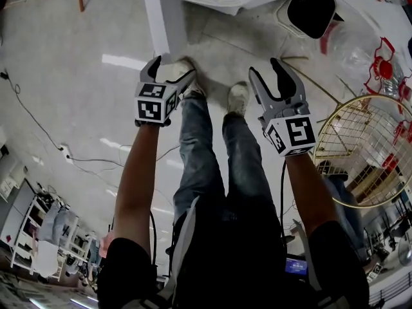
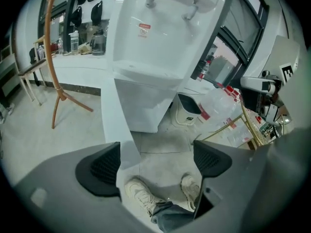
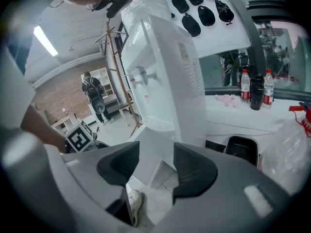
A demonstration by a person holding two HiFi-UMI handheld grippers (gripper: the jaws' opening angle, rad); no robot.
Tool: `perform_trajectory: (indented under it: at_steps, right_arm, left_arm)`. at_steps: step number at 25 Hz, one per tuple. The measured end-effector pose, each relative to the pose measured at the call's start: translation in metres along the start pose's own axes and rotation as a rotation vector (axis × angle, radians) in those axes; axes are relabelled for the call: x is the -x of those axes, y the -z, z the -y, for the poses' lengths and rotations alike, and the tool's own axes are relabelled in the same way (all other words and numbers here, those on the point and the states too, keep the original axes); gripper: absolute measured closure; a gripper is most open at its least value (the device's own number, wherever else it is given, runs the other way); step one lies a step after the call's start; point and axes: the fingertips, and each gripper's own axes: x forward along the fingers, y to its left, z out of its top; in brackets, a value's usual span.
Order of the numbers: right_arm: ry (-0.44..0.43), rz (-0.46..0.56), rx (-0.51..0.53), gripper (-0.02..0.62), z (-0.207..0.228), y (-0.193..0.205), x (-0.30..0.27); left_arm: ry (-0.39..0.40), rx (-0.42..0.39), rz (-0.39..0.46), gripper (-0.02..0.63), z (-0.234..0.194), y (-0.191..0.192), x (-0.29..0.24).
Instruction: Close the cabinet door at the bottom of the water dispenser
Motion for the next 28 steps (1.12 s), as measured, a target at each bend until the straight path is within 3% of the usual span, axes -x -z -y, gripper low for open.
perform_trajectory:
  at_steps: [3, 6, 9, 12, 28]
  right_arm:
    - [0.004, 0.010, -0.009, 0.374, 0.005, 0.001, 0.009]
    - [0.013, 0.008, -0.017, 0.376, 0.011, 0.006, 0.017]
    - [0.019, 0.000, -0.022, 0.376, 0.017, 0.013, 0.024]
    - [0.023, -0.007, -0.030, 0.376, 0.023, 0.021, 0.026]
    - [0.017, -0.026, -0.043, 0.380, 0.023, 0.027, 0.014]
  left_arm:
    - [-0.006, -0.010, 0.001, 0.127, 0.007, -0.008, -0.004]
    - [-0.113, 0.003, 0.043, 0.126, -0.008, -0.015, -0.003]
    - [-0.175, 0.112, 0.055, 0.122, -0.033, -0.008, -0.001]
    - [-0.161, 0.167, 0.029, 0.123, -0.040, 0.005, -0.004]
    - [-0.055, 0.162, -0.008, 0.124, -0.007, 0.006, -0.027]
